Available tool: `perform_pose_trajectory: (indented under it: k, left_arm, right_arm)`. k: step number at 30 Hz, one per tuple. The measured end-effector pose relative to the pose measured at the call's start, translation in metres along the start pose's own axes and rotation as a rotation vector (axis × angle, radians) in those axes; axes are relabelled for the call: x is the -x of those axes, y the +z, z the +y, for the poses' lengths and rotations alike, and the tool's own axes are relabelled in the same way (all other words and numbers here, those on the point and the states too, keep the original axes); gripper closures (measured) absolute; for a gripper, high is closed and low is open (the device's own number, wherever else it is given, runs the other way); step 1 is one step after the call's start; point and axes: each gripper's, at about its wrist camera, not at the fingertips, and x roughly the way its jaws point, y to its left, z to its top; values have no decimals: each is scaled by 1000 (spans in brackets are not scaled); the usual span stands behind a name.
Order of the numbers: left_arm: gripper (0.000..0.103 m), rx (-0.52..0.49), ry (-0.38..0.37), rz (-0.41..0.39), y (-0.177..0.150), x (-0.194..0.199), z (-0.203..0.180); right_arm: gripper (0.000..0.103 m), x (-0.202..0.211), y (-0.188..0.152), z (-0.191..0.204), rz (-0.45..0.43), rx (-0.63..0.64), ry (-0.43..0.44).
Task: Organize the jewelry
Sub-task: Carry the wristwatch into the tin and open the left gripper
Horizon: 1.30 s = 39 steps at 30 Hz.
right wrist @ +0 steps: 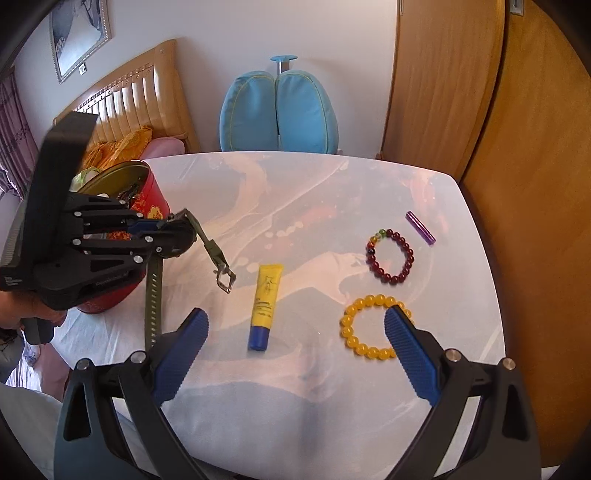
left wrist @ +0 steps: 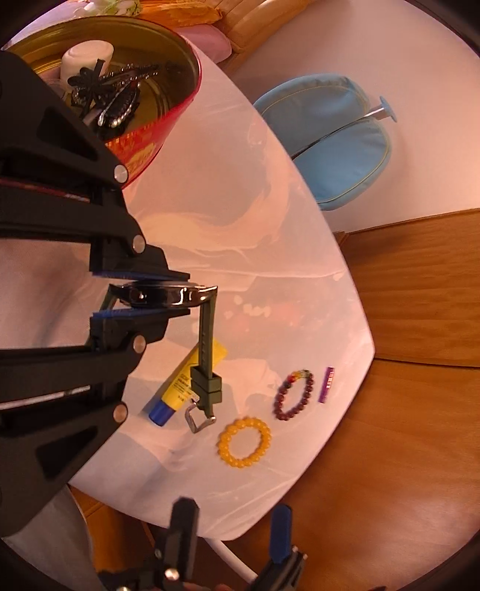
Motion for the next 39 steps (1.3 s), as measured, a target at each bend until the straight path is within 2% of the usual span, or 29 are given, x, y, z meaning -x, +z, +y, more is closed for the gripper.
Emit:
perform_pose_trajectory:
  k: [3, 7, 12, 14, 18, 23, 30, 36, 38, 39]
  left_arm:
    - [90, 57, 23, -67, 2, 35, 26]
    - [90, 134, 101, -137, -11, 85, 71]
    - [90, 191, 249, -168, -43, 135, 133]
    - [90, 224, 280, -162, -58, 144, 157]
    - [90, 244, 312, -112, -85, 137, 191]
    - [90, 254, 237, -55, -108, 103, 214]
    - [90, 178, 143, -20, -111, 60, 208]
    - [90, 133, 113, 5, -109, 41, 200]
    - [84, 116, 133, 3, -108, 42, 198]
    - [61, 104, 156, 0, -108, 43, 197]
  right_arm:
    - [6, -2, 13, 23, -16, 30, 35]
    - [6, -9, 36, 65, -37, 96, 99]
    - [6, -18, 68, 138, -71, 230, 188]
    - [6, -24, 78, 166, -76, 273, 223]
    - [6, -41, 87, 215, -59, 340, 265]
    - [6, -65, 84, 255, 3, 393, 241]
    - [6, -76, 81, 260, 49, 365, 166]
    - [6, -72, 73, 252, 62, 330, 109]
    - [6, -71, 72, 250, 64, 318, 99]
    - [6, -71, 71, 249, 64, 312, 98]
